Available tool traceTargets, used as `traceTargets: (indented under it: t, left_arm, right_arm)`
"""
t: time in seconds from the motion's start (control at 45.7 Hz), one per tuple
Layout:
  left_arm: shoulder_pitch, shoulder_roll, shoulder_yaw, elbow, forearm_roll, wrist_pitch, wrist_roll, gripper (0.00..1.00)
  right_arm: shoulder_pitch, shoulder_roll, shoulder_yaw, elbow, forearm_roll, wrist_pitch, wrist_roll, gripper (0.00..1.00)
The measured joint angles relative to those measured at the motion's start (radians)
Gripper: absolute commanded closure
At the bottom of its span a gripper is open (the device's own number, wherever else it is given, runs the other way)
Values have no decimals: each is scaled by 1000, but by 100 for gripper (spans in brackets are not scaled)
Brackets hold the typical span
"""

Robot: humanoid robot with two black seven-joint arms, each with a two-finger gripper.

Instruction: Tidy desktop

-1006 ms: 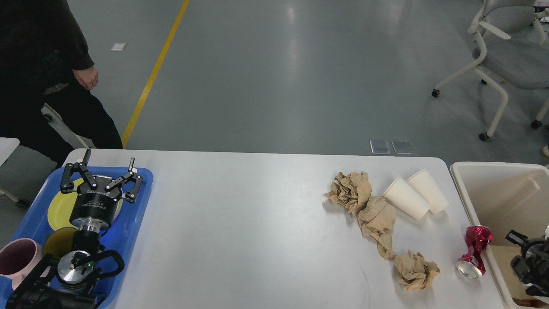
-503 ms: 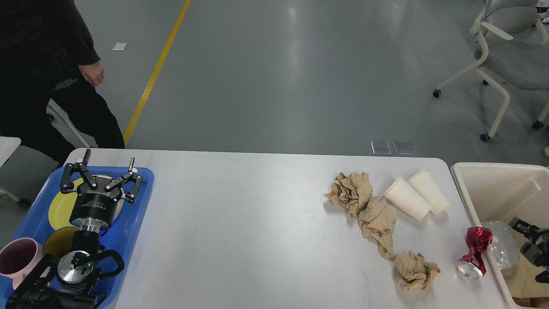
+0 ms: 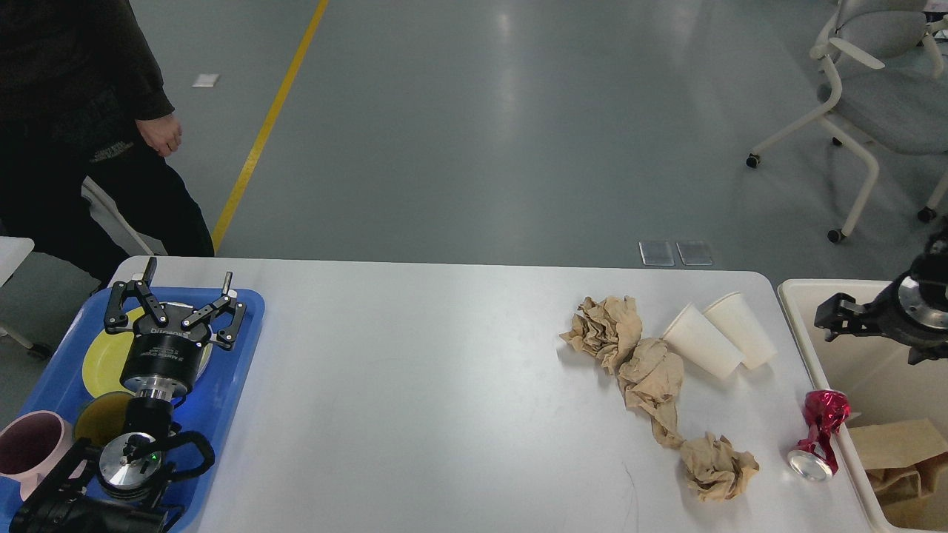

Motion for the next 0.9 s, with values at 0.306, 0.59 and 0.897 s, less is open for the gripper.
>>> traceTargets:
  t: [0.306,0.59,0.897]
  left_arm:
    - [0,0,0,0,0,0,0,4]
    - [0,0,0,0,0,0,0,4]
    - [0,0,0,0,0,1,0,4]
  right_arm:
    - [530,122,-67,373,4,306,-1,0]
    - [894,156,-60,695,90,329,0,0]
    - [974,160,-61,764,121,312,2,0]
